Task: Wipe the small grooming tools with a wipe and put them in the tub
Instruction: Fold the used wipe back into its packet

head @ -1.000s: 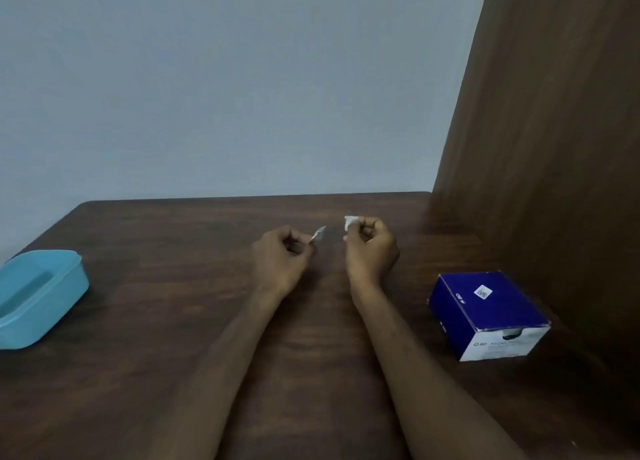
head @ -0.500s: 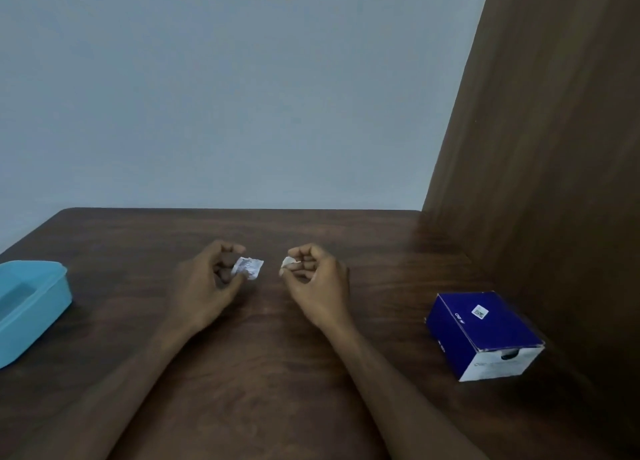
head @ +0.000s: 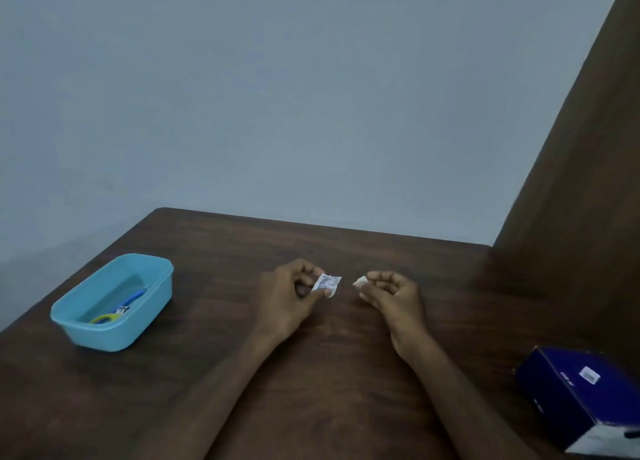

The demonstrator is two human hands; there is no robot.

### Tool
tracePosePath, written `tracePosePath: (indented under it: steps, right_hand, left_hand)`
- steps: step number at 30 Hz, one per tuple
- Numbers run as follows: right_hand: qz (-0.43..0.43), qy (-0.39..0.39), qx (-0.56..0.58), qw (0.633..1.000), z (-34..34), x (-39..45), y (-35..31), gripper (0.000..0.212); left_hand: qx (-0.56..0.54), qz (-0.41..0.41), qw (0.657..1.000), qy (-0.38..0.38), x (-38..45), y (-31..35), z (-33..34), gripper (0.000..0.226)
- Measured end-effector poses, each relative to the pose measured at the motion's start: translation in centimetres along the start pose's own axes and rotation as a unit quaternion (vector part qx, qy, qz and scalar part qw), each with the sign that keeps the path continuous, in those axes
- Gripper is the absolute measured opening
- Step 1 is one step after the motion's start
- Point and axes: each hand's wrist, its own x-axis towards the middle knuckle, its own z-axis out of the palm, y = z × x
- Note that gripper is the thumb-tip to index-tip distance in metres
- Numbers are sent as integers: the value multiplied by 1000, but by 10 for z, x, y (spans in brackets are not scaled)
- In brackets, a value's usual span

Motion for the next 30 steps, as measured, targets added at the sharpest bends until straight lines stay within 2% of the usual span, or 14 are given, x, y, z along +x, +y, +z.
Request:
tracePosePath:
  steps: [2,5,9,14,19,25,30]
  right_hand:
    - [-29,1,-7,1000,0,-6,-2,24]
    - [-125,-22,-60,990,3,-18,-9,28]
    - [-301,-75,-228,923,10,-25,-10,35]
    - [-385,-46,-259,885,11,-25,-14,25]
    - [-406,-58,-277,869,11,-24,-9,17]
    - [-408,-44,-272,870,10,-25,-12,23]
    - [-403,-48,-270,873,11,-24,-11,17]
  left_hand:
    - [4,-1,1000,7,-1,0,-1,24]
    - [21,3,1000,19,0,1,0,23]
    - [38,12,999,2,0,2,1,26]
    - [58,20,998,-1,-1,4,1,27]
    - [58,17,998,-2,-1,5,1,25]
    - [55,14,998,-8,-2,7,1,24]
    - [55,14,998,-13,-3,8,0,23]
